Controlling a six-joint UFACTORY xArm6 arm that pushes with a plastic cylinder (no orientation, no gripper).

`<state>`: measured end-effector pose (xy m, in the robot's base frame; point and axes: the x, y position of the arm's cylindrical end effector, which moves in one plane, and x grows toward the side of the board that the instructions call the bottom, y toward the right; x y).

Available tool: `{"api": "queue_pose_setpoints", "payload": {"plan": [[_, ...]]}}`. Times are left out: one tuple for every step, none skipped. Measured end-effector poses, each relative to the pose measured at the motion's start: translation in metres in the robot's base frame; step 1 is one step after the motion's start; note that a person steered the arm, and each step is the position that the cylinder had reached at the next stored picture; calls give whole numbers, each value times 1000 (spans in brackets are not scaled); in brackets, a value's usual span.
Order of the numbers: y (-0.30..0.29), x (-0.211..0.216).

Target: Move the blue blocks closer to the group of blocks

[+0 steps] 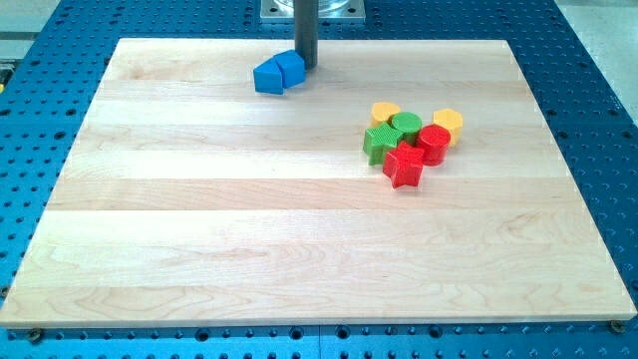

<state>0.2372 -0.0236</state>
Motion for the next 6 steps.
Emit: {"api": "queue_pose_setpoints", "payload": {"plan": [[-32, 0], [-65, 5], [-69, 12], [-61, 24], [-61, 86], [-59, 152]]}}
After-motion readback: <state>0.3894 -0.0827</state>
